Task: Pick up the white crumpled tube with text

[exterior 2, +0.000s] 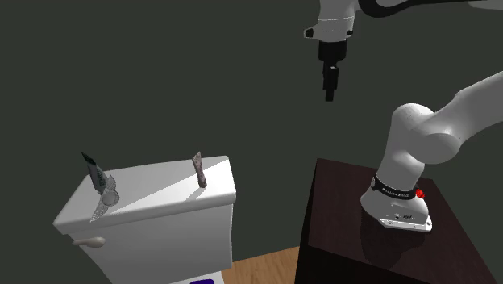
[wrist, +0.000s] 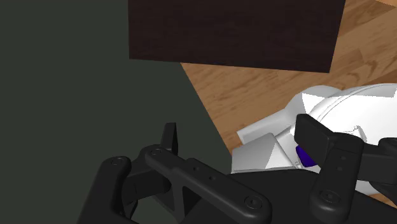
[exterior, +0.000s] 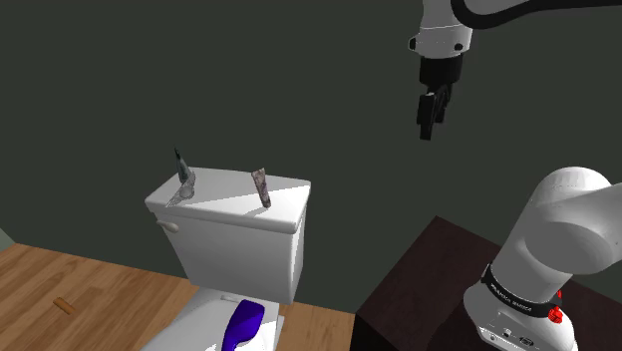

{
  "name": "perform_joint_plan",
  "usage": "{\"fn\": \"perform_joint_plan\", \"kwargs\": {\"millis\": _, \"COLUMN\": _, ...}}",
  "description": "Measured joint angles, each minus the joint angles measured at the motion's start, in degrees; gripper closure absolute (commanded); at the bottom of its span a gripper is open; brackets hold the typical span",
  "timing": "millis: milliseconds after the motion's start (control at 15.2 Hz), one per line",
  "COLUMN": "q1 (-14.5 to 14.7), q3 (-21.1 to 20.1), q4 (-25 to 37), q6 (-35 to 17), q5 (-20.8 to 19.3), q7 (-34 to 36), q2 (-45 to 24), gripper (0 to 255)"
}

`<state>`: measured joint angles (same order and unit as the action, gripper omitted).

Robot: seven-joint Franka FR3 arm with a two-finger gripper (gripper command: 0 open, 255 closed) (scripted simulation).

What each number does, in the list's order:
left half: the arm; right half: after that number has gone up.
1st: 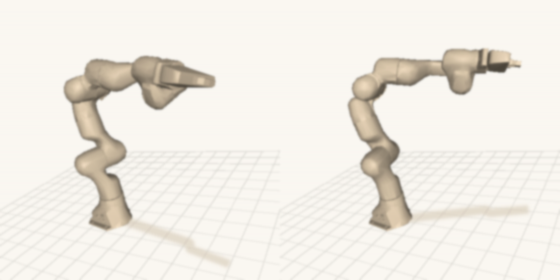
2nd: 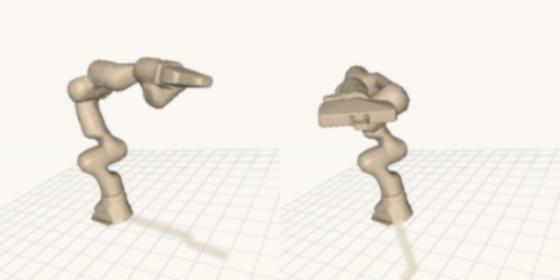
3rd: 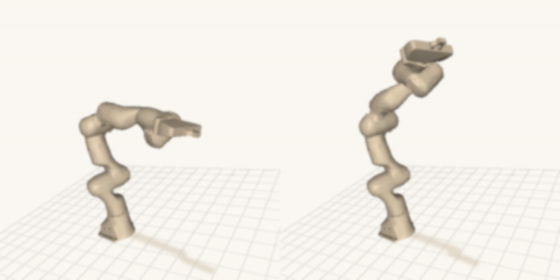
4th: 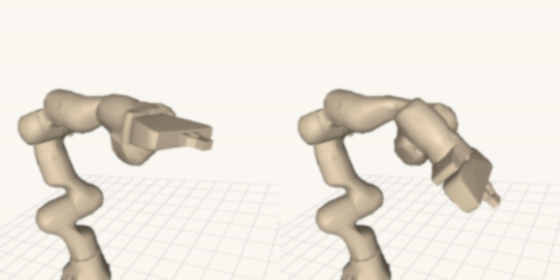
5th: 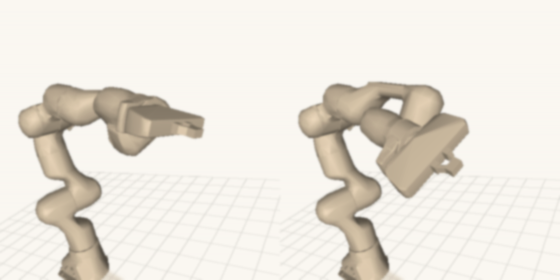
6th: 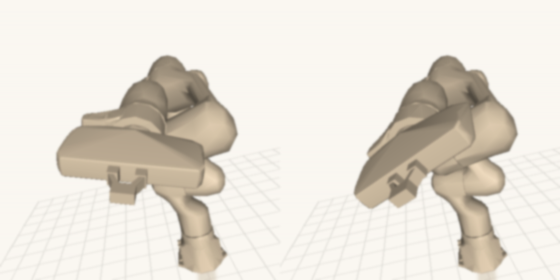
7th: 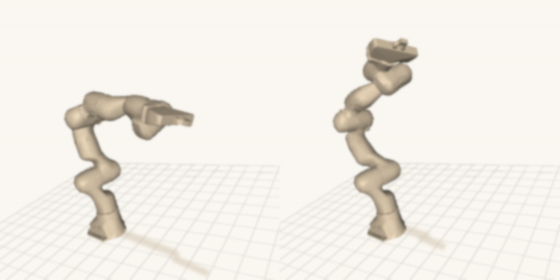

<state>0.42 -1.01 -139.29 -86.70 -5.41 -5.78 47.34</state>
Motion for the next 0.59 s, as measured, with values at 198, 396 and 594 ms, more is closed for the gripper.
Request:
{"fn": "perform_joint_plan", "kwargs": {"millis": 198, "q1": 0.4, "q3": -0.6, "q4": -0.3, "q6": -2.5, "q5": 0.7, "q7": 0.8, "q2": -1.5, "gripper": 0}}
{"fn": "perform_joint_plan", "kwargs": {"millis": 396, "q1": 1.2, "q3": -2.2, "q4": -0.6, "q6": -7.7, "q5": 2.1, "q7": 2.8, "q2": -4.8, "gripper": 0}}
{"fn": "perform_joint_plan", "kwargs": {"millis": 594, "q1": 2.0, "q3": -4.0, "q4": -0.4, "q6": -13.7, "q5": 3.3, "q7": 4.8, "q2": -9.0, "gripper": 0}}
